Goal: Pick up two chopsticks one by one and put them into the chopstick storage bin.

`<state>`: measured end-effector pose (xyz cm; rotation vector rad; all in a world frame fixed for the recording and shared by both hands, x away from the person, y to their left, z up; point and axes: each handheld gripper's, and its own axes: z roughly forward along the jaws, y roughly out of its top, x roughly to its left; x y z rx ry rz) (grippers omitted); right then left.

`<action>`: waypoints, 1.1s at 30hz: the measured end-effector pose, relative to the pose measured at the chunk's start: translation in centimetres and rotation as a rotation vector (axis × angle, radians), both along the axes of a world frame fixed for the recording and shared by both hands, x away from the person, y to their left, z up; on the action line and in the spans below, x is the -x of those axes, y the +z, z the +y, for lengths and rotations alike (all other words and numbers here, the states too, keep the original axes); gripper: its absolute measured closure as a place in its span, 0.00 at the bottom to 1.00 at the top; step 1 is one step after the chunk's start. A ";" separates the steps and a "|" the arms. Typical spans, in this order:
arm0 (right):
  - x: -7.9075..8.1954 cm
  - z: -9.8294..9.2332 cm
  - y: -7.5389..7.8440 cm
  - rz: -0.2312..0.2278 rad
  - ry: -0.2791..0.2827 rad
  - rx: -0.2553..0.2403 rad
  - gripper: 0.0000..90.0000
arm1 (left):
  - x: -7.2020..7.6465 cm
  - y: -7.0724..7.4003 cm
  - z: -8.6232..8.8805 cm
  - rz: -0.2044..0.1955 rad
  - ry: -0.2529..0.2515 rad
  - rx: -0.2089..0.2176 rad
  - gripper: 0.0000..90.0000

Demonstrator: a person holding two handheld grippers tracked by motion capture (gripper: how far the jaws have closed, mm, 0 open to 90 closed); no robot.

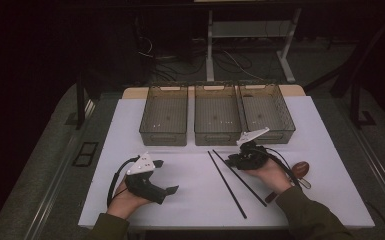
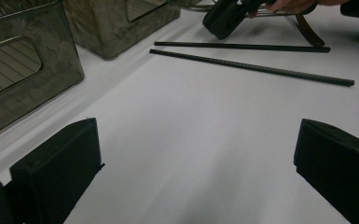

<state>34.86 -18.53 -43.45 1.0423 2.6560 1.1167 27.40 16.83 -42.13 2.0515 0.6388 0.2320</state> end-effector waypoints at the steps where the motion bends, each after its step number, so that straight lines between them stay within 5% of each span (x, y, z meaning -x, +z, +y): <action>1: 0.3 -0.3 0.2 -0.002 0.000 0.000 0.77 | 0.0 0.0 0.0 0.001 0.000 -0.001 0.00; 22: 7.8 -5.4 0.6 0.007 0.005 0.031 0.74 | 0.0 -0.1 -0.2 0.004 -0.003 -0.004 0.00; 33: 8.5 -5.2 -0.7 0.029 -0.007 0.044 0.80 | 0.0 -0.2 -0.3 0.005 -0.002 -0.008 0.00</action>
